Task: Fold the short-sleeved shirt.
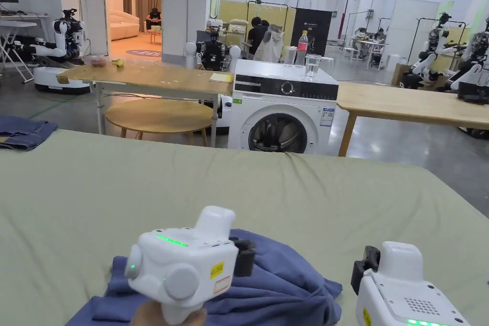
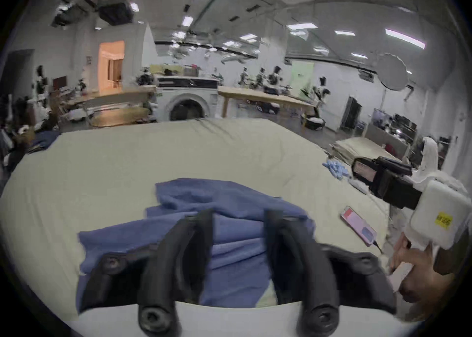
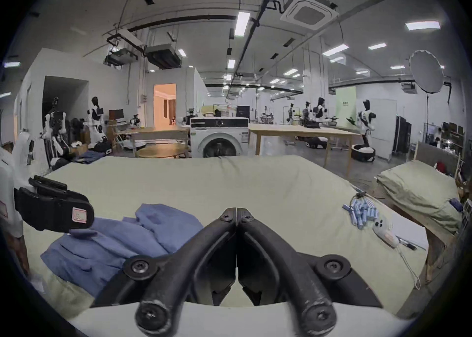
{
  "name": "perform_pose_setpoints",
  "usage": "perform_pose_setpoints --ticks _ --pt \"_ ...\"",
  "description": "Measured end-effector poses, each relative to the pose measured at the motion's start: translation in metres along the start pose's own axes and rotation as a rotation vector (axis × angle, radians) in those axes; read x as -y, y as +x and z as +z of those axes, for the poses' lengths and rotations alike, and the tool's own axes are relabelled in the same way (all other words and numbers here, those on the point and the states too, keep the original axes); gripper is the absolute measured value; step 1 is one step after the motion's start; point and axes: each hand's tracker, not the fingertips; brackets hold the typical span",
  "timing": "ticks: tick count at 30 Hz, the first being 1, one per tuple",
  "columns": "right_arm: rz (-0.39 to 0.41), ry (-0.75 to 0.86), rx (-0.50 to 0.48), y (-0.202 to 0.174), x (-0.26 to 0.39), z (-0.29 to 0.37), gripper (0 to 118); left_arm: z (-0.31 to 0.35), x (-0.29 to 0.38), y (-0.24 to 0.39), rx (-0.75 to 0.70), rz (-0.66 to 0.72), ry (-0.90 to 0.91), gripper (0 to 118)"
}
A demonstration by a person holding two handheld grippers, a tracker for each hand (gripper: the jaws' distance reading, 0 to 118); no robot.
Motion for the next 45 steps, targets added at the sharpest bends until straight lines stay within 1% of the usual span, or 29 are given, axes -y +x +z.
perform_pose_setpoints --ticks 1,2,3,6,8,12,15,19,20,22,23,24,26,29,31,32,33,35,36,37,38,39,41,42,44,45 --pt "0.001 0.004 -0.011 -0.006 0.0 0.0 0 0.006 0.006 -0.007 -0.027 -0.004 -0.016 15" --pt "-0.001 0.003 -0.023 -0.01 0.0 -0.002 0 0.011 0.011 -0.013 -0.067 -0.008 -0.027 0" --pt "-0.005 0.004 -0.041 -0.015 0.001 -0.003 0 0.016 0.017 -0.021 -0.098 -0.01 -0.036 0" --pt "0.0 0.003 -0.055 -0.028 0.003 -0.005 0 0.031 0.031 -0.048 -0.103 0.034 -0.082 0" --pt "-0.005 -0.005 -0.073 -0.034 0.004 -0.008 0 0.04 0.036 -0.068 -0.169 0.062 -0.093 0" --pt "0.0 -0.022 -0.093 -0.039 0.006 -0.014 0 0.046 0.031 -0.115 -0.197 0.169 -0.135 0" --pt "0.007 -0.039 -0.099 -0.039 0.006 -0.018 0 0.035 0.019 -0.153 -0.198 0.25 -0.193 0" --pt "0.007 -0.068 -0.098 -0.036 0.006 -0.025 0 0.001 0.001 -0.197 -0.226 0.294 -0.283 0" --pt "0.009 -0.074 -0.097 -0.035 0.007 -0.027 0 -0.008 -0.002 -0.206 -0.242 0.31 -0.309 18" --pt "0.016 -0.087 -0.093 -0.033 0.009 -0.031 0 -0.026 -0.007 -0.223 -0.257 0.345 -0.342 45" --pt "0.02 -0.093 -0.09 -0.032 0.01 -0.033 0 -0.033 -0.007 -0.229 -0.252 0.361 -0.358 64" --pt "0.023 -0.099 -0.088 -0.03 0.011 -0.035 0 -0.043 -0.008 -0.235 -0.271 0.372 -0.372 75" --pt "0.026 -0.11 -0.082 -0.027 0.013 -0.037 0 -0.062 -0.006 -0.244 -0.306 0.378 -0.395 76" --pt "0.025 -0.129 -0.07 -0.021 0.016 -0.041 0 -0.091 0.006 -0.252 -0.338 0.37 -0.501 76" --pt "0.028 -0.143 -0.061 -0.016 0.018 -0.044 0 -0.109 0.018 -0.254 -0.359 0.311 -0.589 75" --pt "0.032 -0.149 -0.056 -0.014 0.02 -0.045 0 -0.115 0.022 -0.253 -0.382 0.283 -0.628 75" --pt "0.038 -0.156 -0.051 -0.011 0.021 -0.047 0 -0.12 0.028 -0.252 -0.39 0.264 -0.637 71" --pt "0.046 -0.166 -0.042 -0.006 0.023 -0.049 0 -0.114 0.03 -0.242 -0.412 0.252 -0.542 66" --pt "0.047 -0.17 -0.037 -0.003 0.024 -0.051 0 -0.113 0.031 -0.237 -0.409 0.239 -0.526 58" --pt "0.045 -0.175 -0.032 0.001 0.025 -0.053 0 -0.112 0.031 -0.231 -0.394 0.197 -0.51 44" --pt "0.041 -0.18 -0.026 0.003 0.024 -0.055 0 -0.111 0.032 -0.226 -0.37 0.155 -0.504 17" --pt "0.032 -0.188 -0.019 0.007 0.023 -0.059 0 -0.109 0.033 -0.222 -0.331 0.119 -0.51 2" --pt "0.013 -0.212 -0.016 0.014 0.018 -0.067 0 -0.104 0.033 -0.214 -0.304 0.073 -0.528 1" --pt "0.001 -0.224 -0.014 0.018 0.015 -0.074 0 -0.097 0.032 -0.212 -0.306 0.068 -0.506 1" --pt "-0.005 -0.275 -0.017 0.026 0.007 -0.089 0 -0.079 0.027 -0.213 -0.324 0.104 -0.441 1" --pt "-0.007 -0.305 -0.016 0.029 0.003 -0.1 0 -0.068 0.022 -0.213 -0.308 0.15 -0.402 1"
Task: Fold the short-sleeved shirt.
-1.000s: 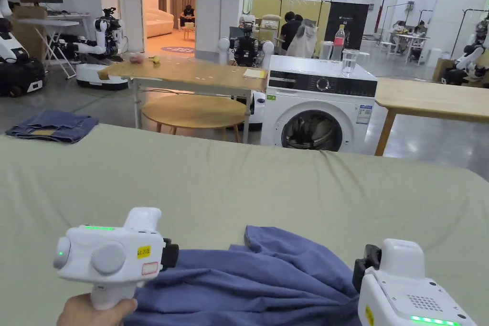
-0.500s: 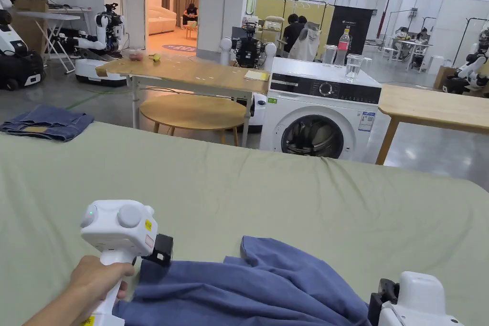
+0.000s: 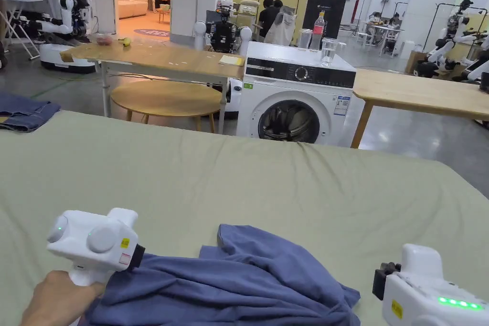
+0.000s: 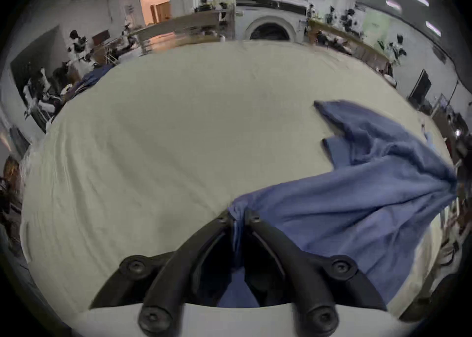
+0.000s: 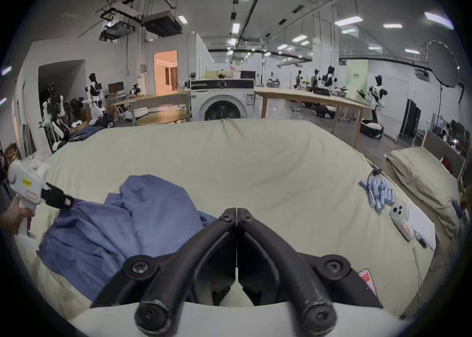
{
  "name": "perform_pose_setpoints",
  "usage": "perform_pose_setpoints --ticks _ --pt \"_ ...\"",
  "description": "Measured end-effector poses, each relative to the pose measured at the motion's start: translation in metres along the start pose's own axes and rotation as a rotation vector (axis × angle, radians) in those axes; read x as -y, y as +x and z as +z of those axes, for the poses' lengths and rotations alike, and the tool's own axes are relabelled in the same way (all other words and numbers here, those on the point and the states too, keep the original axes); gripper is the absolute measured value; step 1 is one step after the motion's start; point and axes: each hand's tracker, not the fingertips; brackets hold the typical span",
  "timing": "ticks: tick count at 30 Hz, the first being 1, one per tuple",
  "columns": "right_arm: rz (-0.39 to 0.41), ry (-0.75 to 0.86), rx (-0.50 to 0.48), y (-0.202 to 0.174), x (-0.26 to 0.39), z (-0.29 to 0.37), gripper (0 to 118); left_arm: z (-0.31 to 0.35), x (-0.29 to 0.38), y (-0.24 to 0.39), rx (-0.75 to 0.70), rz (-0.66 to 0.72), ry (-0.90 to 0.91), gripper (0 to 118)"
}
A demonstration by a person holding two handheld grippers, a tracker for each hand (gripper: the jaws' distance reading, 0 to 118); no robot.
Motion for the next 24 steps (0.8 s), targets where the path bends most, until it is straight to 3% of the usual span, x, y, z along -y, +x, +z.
perform_pose_setpoints --ticks 1,5,12,15,16,18,19,20,21,24 --pt "-0.012 -0.04 -0.018 0.004 -0.007 -0.01 1 0.013 0.0 -0.003 0.024 0.025 0.037 1" --pt "-0.021 -0.199 -0.044 0.009 -0.022 -0.056 58 0.053 0.003 -0.007 0.013 0.021 0.112 1" --pt "-0.011 -0.473 -0.116 -0.002 -0.003 -0.133 58 0.077 0.019 -0.019 -0.007 0.066 0.138 1" --pt "0.032 -0.563 -0.135 -0.013 0.013 -0.147 58 0.084 0.029 -0.017 -0.017 0.075 0.137 1" --pt "0.07 -0.538 -0.111 -0.016 0.016 -0.148 58 0.085 0.031 -0.017 -0.018 0.08 0.134 1" --pt "0.054 -0.492 -0.109 -0.017 0.016 -0.141 55 0.08 0.03 -0.025 -0.014 0.079 0.131 1" --pt "0.048 -0.489 -0.106 -0.017 0.015 -0.14 46 0.08 0.03 -0.025 -0.018 0.078 0.129 1" --pt "0.047 -0.474 -0.116 -0.015 0.014 -0.139 14 0.08 0.031 -0.024 -0.018 0.078 0.129 1" --pt "0.043 -0.457 -0.146 -0.012 0.014 -0.135 3 0.08 0.031 -0.024 -0.016 0.083 0.13 1" --pt "0.036 -0.404 -0.169 -0.004 0.011 -0.119 3 0.081 0.03 -0.024 -0.014 0.085 0.134 1"
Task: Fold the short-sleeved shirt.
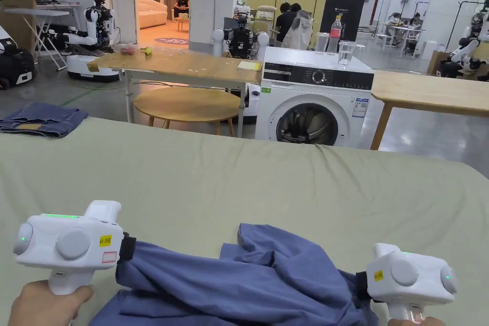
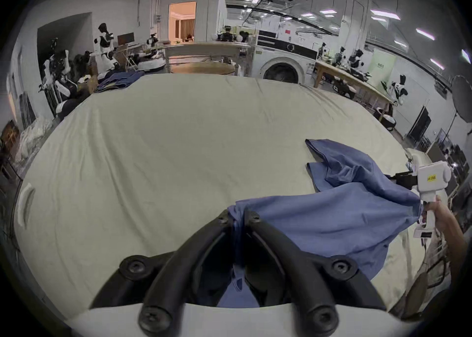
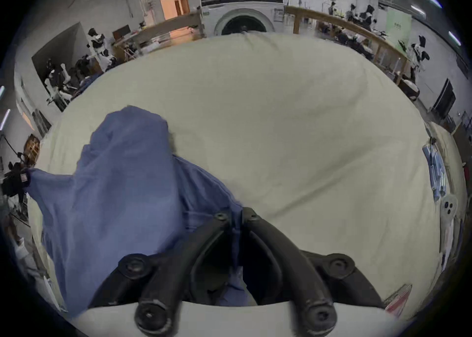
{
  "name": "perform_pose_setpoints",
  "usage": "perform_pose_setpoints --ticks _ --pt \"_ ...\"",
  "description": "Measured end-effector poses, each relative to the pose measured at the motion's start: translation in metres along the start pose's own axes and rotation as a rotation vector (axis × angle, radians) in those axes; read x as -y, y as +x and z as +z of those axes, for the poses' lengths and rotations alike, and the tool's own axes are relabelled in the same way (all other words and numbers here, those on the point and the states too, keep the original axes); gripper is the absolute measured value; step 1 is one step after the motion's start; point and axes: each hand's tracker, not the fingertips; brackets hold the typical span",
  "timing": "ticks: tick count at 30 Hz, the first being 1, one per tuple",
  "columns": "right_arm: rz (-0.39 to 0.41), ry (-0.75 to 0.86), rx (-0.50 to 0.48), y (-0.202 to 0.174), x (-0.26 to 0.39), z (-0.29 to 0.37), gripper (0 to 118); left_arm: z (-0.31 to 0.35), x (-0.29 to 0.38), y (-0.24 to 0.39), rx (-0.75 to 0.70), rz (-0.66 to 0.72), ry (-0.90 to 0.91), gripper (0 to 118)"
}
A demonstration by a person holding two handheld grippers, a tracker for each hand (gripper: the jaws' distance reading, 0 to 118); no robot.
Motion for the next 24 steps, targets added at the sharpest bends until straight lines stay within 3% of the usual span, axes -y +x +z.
perform_pose_setpoints --ticks 5,13,19,24 --pt "-0.021 0.193 0.02 0.009 -0.015 0.052 3 0.016 -0.017 -0.003 0.004 0.02 0.066 1" --pt "0.013 0.485 0.099 0.006 -0.057 0.157 2 0.075 -0.07 -0.012 0.008 0.044 0.205 1" --pt "0.036 0.582 0.165 0.0 -0.093 0.217 2 0.13 -0.128 -0.03 -0.034 0.051 0.327 1" --pt "-0.006 0.627 0.205 0.003 -0.125 0.254 2 0.162 -0.174 -0.048 -0.081 0.062 0.398 1"
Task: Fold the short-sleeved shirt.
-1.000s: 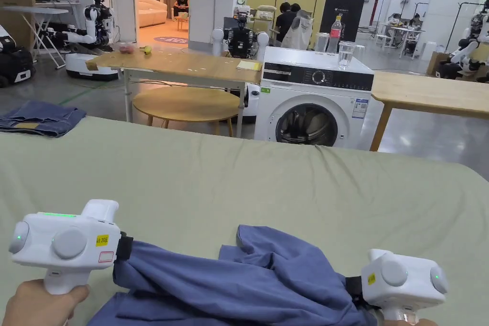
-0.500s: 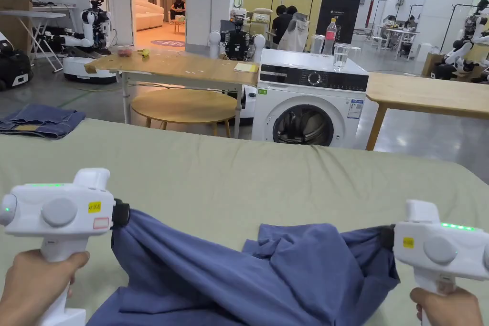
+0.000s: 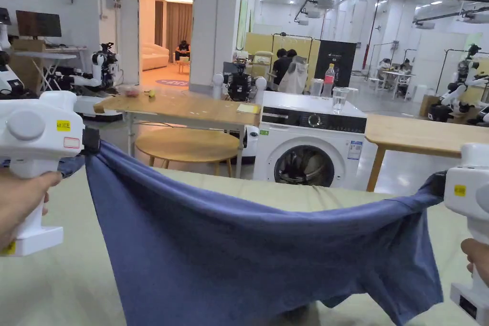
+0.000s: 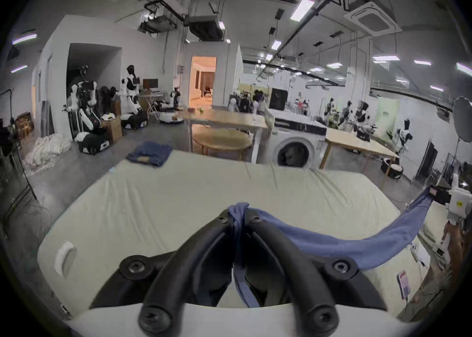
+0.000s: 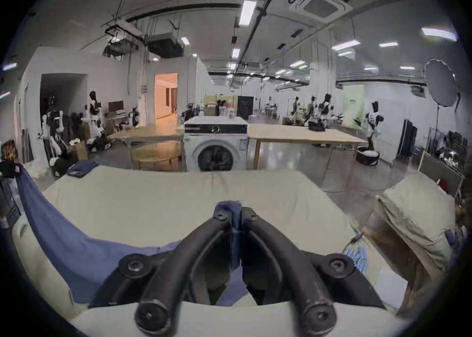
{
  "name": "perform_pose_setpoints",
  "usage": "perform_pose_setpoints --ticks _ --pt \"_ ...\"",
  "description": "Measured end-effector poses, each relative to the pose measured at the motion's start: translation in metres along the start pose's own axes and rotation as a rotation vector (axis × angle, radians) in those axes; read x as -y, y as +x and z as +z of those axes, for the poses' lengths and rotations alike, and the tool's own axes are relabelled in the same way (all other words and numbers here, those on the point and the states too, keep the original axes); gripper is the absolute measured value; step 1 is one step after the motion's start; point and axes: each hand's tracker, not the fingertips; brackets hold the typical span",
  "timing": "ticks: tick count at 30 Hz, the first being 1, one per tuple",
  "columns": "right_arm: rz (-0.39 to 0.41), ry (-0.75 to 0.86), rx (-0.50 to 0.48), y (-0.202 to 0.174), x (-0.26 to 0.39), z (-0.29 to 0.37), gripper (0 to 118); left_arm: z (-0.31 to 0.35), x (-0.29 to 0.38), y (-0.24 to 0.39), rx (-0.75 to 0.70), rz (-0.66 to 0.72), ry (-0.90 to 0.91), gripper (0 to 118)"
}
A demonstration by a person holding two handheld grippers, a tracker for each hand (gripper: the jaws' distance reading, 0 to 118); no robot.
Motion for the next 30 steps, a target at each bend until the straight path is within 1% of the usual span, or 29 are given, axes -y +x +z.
perform_pose_setpoints --ticks 3,10,13,16,19,20,23,26,29,30 --pt "-0.024 0.016 0.005 0.003 -0.026 -0.001 2 0.003 -0.027 -0.002 -0.024 -0.007 0.033 1" --pt "-0.017 0.043 -0.007 -0.009 -0.079 -0.021 2 -0.004 -0.085 -0.011 -0.064 -0.027 0.073 1" --pt "-0.025 0.066 -0.008 -0.016 -0.09 -0.03 2 -0.006 -0.097 -0.01 -0.075 -0.045 0.09 1" --pt "-0.016 0.075 -0.006 -0.022 -0.088 -0.034 2 -0.008 -0.092 -0.011 -0.078 -0.057 0.093 1" --pt "-0.019 0.073 -0.003 -0.025 -0.066 -0.038 2 -0.012 -0.069 -0.014 -0.069 -0.059 0.072 1" --pt "-0.009 0.059 -0.004 -0.026 -0.057 -0.038 2 -0.012 -0.059 -0.015 -0.066 -0.055 0.068 1" --pt "0.045 0.009 0.006 -0.026 -0.015 -0.038 2 -0.015 -0.018 -0.021 -0.051 -0.041 0.034 1" --pt "0.04 -0.035 0.003 -0.019 0.034 -0.038 2 -0.011 0.032 -0.024 -0.033 -0.037 -0.01 1" --pt "0.063 -0.108 0.004 -0.011 0.088 -0.025 2 0.002 0.088 -0.026 -0.012 -0.021 -0.048 1" --pt "0.09 -0.137 0.007 -0.008 0.107 -0.02 3 0.008 0.107 -0.027 0.002 -0.007 -0.059 1"
